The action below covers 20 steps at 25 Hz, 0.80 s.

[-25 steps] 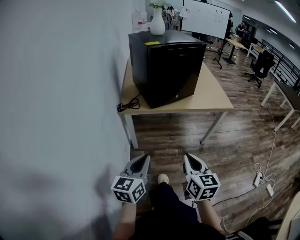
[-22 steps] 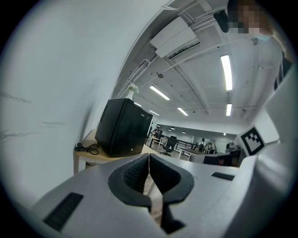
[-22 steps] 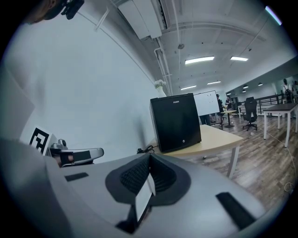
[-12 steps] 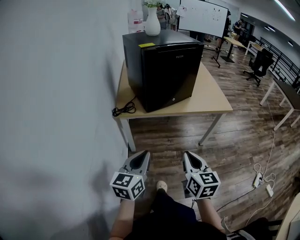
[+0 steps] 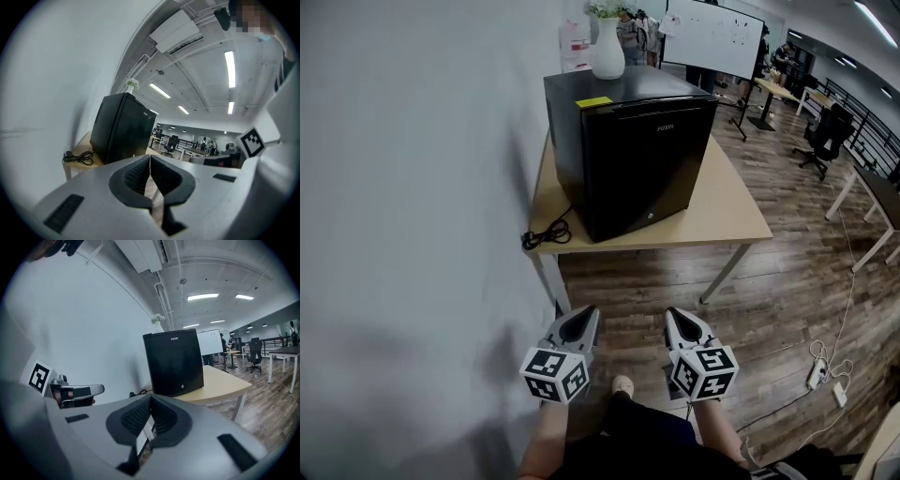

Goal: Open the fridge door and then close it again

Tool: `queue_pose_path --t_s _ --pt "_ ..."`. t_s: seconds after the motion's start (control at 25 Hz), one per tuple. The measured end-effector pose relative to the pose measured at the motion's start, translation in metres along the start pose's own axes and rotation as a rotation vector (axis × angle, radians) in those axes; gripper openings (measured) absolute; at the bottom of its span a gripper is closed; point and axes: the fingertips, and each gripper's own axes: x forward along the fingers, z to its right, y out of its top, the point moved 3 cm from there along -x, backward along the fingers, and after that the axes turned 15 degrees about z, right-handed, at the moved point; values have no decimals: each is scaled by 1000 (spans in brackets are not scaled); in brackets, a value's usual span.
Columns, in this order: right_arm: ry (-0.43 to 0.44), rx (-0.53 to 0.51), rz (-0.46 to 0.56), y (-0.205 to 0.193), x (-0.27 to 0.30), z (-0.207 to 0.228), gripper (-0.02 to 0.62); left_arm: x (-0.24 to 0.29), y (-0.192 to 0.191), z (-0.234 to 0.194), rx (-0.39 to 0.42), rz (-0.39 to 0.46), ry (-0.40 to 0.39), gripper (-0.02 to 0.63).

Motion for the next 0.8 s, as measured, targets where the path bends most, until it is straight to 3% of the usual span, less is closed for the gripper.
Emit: queue_pose_path --t_s 0.8 --pt "54 12 11 0 112 46 -11 111 -4 -53 10 2 17 6"
